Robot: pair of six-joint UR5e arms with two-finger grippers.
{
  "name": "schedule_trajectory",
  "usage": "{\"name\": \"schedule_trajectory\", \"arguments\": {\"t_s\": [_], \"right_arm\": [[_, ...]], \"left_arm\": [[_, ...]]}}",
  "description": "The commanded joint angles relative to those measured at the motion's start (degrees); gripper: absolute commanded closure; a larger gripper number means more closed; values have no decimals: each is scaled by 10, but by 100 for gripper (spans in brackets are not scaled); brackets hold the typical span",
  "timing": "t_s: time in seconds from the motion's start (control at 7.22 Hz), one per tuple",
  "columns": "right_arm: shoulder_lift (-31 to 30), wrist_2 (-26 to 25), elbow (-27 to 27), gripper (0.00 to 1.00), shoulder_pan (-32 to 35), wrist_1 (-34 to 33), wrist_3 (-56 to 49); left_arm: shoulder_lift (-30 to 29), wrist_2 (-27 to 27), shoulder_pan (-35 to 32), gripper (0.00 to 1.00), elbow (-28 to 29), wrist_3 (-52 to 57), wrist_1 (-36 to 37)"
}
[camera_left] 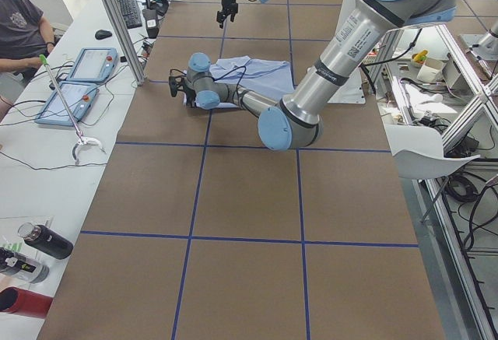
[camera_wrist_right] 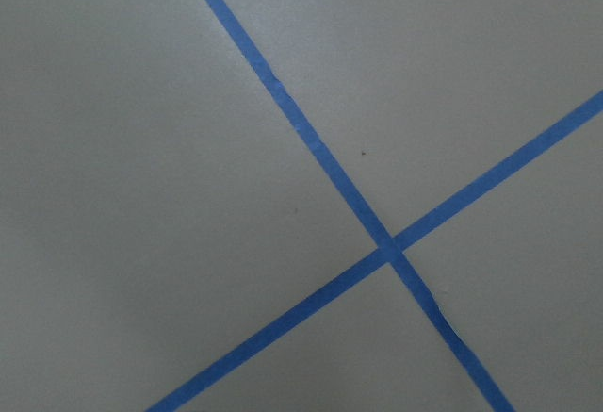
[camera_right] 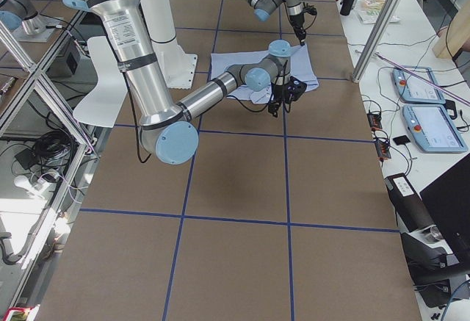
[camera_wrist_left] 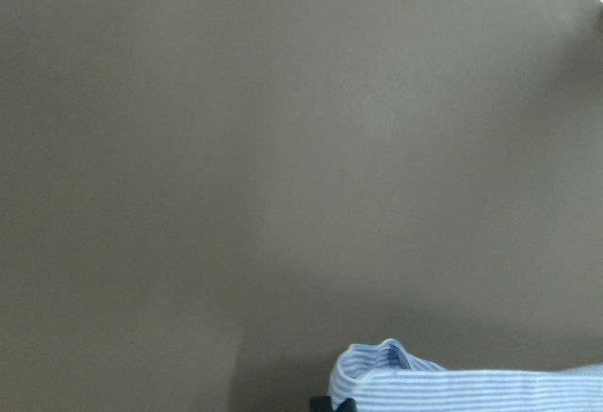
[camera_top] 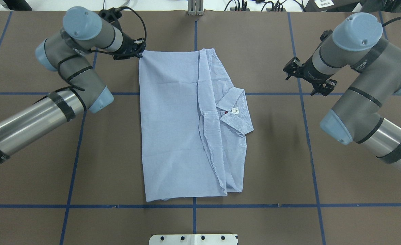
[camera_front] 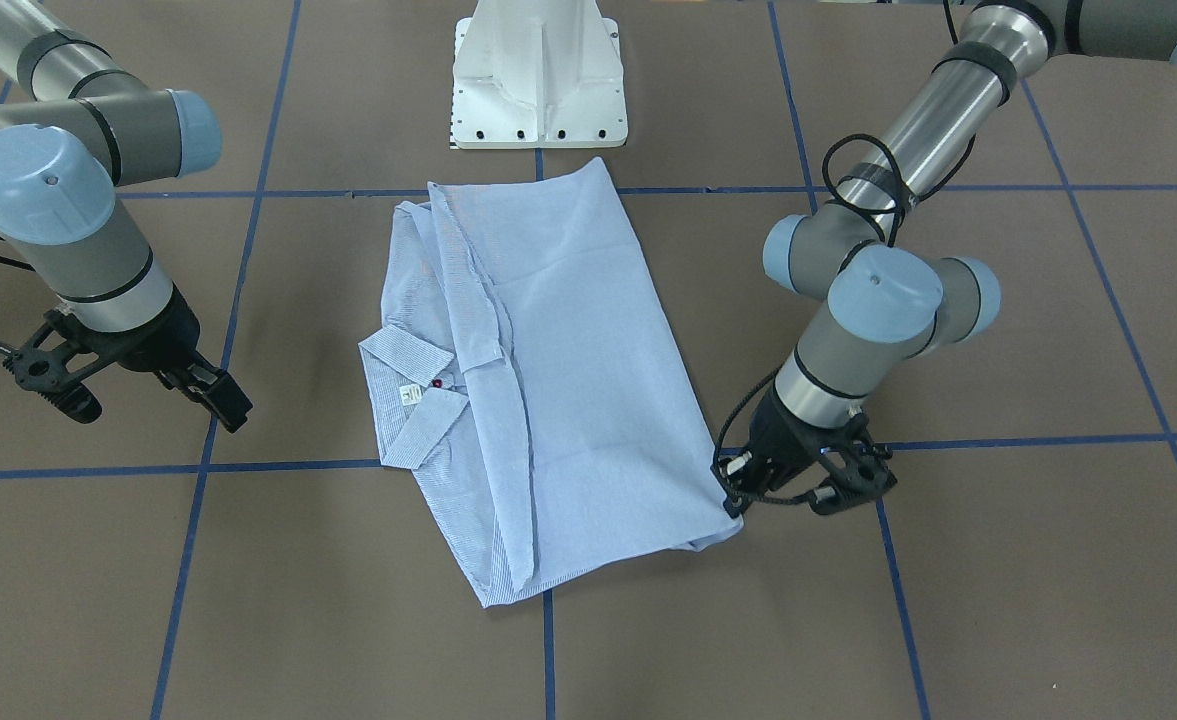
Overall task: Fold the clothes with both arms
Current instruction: 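Grasp the shirt corner with the left gripper and pull it toward the far side, then release and withdraw the left gripper while the right gripper lowers onto the shirt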
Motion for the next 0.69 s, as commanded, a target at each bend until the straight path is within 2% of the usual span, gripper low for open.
{"name": "schedule_trajectory", "arguments": {"t_s": [0.0,0.14,0.28,0.42,0.55], "right_arm": [[21,0,0,0,-4,1,2],[42,-2,0,0,-21,2,15],[63,-6,7,0,-41,3,30],[67,-23,27,0,-74,1,30],[68,-79,53,0,-127,-1,29]], "left_arm": [[-49,16,-21,52,81,55,-33],[-55,15,-26,49,74,55,-32],[-35,3,-42,49,24,57,-22],[23,-41,-48,49,-75,57,8],[87,-59,-53,49,-165,59,7]]}}
